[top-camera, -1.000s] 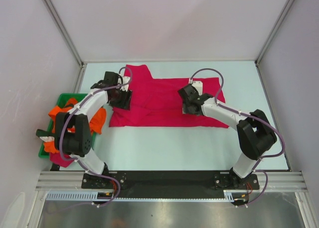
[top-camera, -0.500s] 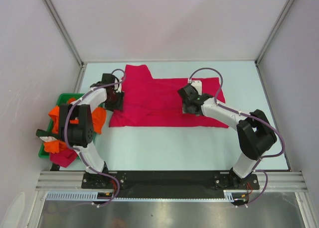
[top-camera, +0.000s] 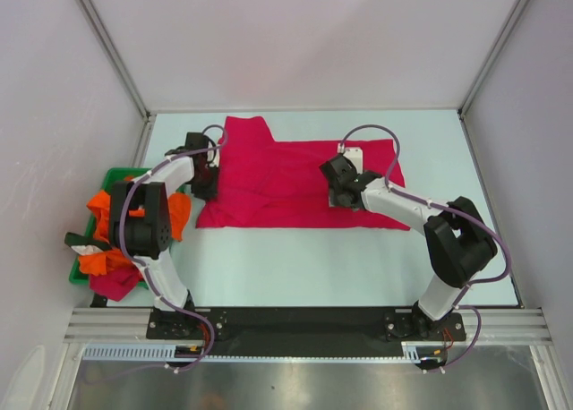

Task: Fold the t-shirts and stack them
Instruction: Fold the flattened tshirt in 1/3 of the way

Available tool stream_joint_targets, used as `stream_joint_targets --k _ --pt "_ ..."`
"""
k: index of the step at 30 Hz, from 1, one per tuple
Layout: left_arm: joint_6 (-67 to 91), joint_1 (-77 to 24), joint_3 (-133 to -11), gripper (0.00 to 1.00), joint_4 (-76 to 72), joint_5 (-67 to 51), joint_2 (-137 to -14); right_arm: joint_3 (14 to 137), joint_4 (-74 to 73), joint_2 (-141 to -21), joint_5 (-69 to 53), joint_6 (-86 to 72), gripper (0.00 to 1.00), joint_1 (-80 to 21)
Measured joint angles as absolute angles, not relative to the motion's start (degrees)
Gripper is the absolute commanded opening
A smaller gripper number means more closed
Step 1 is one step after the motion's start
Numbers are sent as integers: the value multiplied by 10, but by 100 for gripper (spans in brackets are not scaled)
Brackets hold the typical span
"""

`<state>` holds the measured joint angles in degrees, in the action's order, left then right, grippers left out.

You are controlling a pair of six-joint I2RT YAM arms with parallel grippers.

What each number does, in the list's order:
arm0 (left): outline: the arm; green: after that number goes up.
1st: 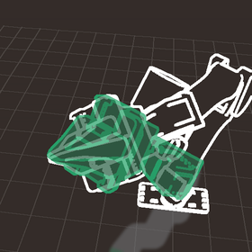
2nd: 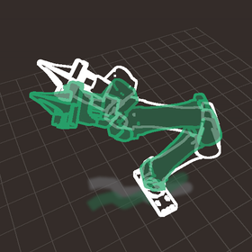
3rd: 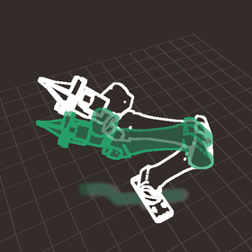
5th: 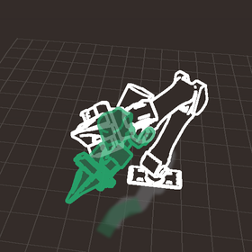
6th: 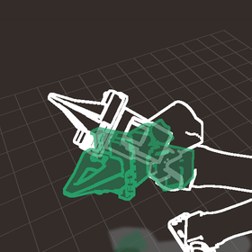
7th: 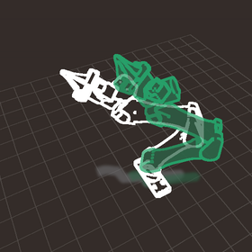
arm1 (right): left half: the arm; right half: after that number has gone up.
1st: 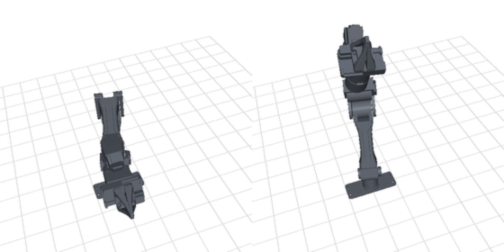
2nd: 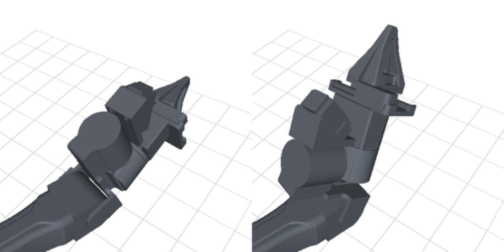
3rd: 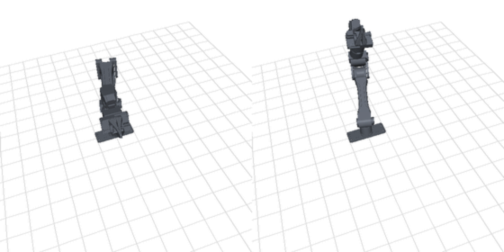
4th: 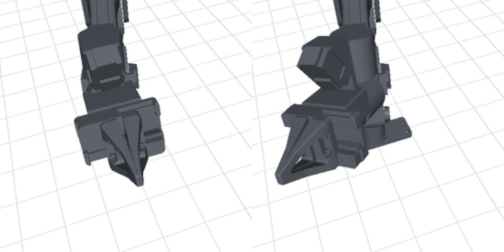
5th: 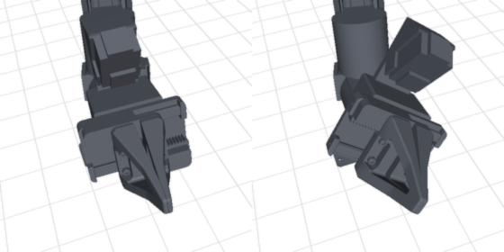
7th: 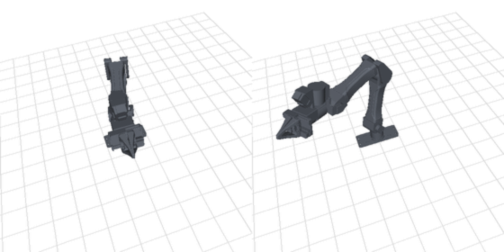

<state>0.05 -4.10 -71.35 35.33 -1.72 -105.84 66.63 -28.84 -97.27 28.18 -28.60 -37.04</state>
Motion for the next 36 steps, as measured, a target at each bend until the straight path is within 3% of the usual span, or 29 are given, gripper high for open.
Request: stream_joint_targets --k 7,12,16,20,30,33,36 --pt "1 -41 -714 16 351 -17 -1031 656 -288 -973 280 -291 63 -374" --pt "1 -41 -716 15 351 -17 -1022 656 -288 -973 280 -293 62 -380" --pt "2 -41 -733 4 352 -17 -1022 656 -288 -973 280 -294 61 -381" --pt "5 -41 -778 1 354 -17 -1036 656 -288 -973 280 -294 60 -381" --pt "11 -43 -945 5 361 -17 -1142 646 -288 -973 281 -293 60 -381" --pt "11 -46 -983 11 366 -17 -1181 645 -288 -973 281 -293 60 -381" --pt "11 -49 -1018 24 373 -17 -1216 645 -288 -973 281 -293 60 -381"
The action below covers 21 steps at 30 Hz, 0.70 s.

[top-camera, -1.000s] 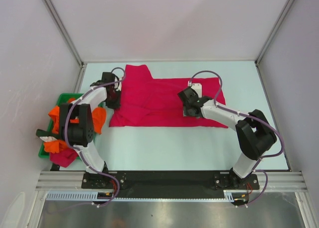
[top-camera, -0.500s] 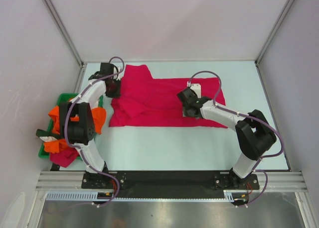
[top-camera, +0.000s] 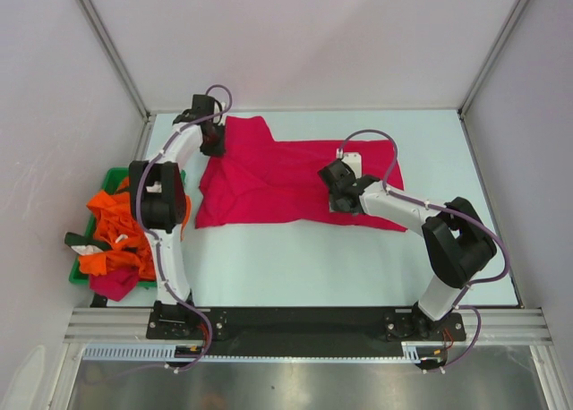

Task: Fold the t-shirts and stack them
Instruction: Fold the flattened tshirt in 1/3 of the way

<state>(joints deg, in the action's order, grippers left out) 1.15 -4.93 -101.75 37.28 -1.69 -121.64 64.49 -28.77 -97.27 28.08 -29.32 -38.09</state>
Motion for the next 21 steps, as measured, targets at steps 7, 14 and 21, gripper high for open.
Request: stream_joint_targets --k 7,14,21 --pt "15 -55 -1049 55 380 -17 -1251 645 -287 -973 281 -292 61 -381" --pt "15 -57 -970 51 378 -37 -1142 648 -269 -973 270 -271 57 -382" --pt "10 -69 -855 42 379 -63 -1025 741 -232 -1010 234 -233 43 -414"
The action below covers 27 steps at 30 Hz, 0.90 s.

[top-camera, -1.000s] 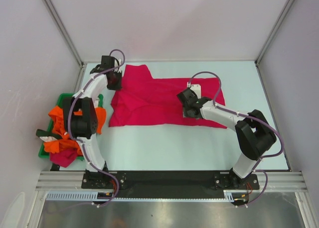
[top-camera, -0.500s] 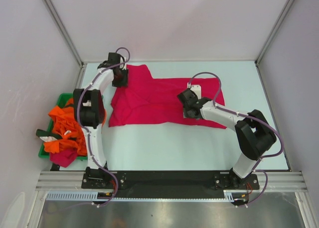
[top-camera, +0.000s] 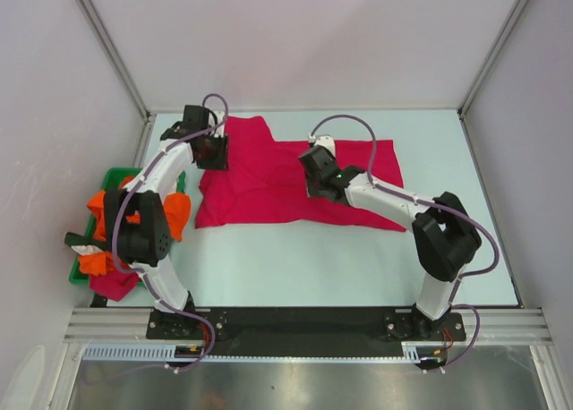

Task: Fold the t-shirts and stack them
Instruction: Fold the flattened tshirt in 1/3 of the way

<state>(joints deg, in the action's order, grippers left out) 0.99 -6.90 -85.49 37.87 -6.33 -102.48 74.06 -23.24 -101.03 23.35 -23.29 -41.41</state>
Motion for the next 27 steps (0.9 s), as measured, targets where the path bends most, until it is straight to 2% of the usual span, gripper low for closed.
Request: stream_joint_targets --k 3,13,21,27 --pt "10 -71 -818 41 389 -69 -1023 783 -213 -1044 220 -220 38 -430" --pt "11 -71 -756 44 406 -79 -1023 929 -195 -1177 168 -209 39 -456" --pt "15 -94 -763 43 370 -91 -1048 916 -193 -1176 177 -209 40 -463" --pt "17 -141 -768 43 350 -70 -1077 795 -195 -1126 203 -222 40 -445"
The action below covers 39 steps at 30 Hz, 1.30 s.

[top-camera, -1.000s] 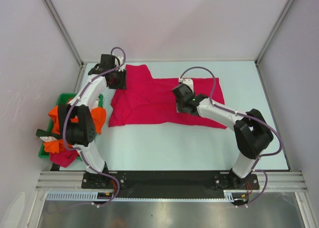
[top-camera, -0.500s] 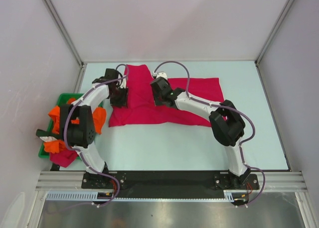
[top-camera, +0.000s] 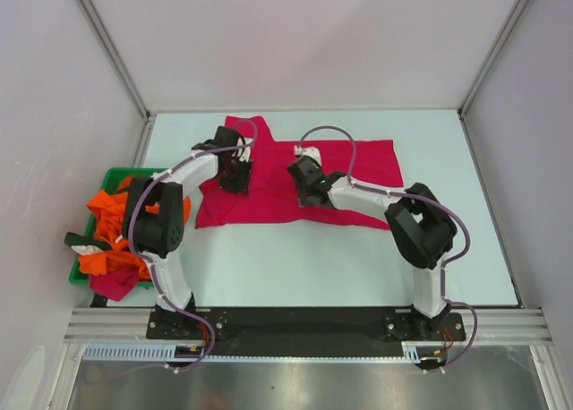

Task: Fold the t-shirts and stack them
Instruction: Fold the flattened tshirt in 1/3 of the way

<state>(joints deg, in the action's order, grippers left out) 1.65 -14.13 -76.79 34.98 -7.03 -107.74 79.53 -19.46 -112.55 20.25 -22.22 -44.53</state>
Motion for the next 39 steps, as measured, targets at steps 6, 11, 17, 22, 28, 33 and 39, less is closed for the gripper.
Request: stream_joint_targets --k 6,11,17,22,28,33,39 --pt "22 -152 -777 43 342 -32 -1098 710 -194 -1074 220 -245 41 -381" --pt "28 -149 -783 44 336 -12 -1100 690 -187 -1044 227 -250 42 -358" --pt "30 -149 -787 44 336 1 -1107 679 -173 -1028 227 -250 42 -338" --pt "30 -149 -797 44 336 3 -1138 666 -170 -1029 227 -250 42 -324" --pt "30 -149 -816 24 343 3 -1154 664 -168 -1042 224 -253 42 -318" --pt "32 -149 -821 6 344 3 -1155 664 -167 -1048 220 -255 42 -318" --pt "32 -149 -821 0 344 3 -1155 659 -163 -1053 219 -255 38 -318"
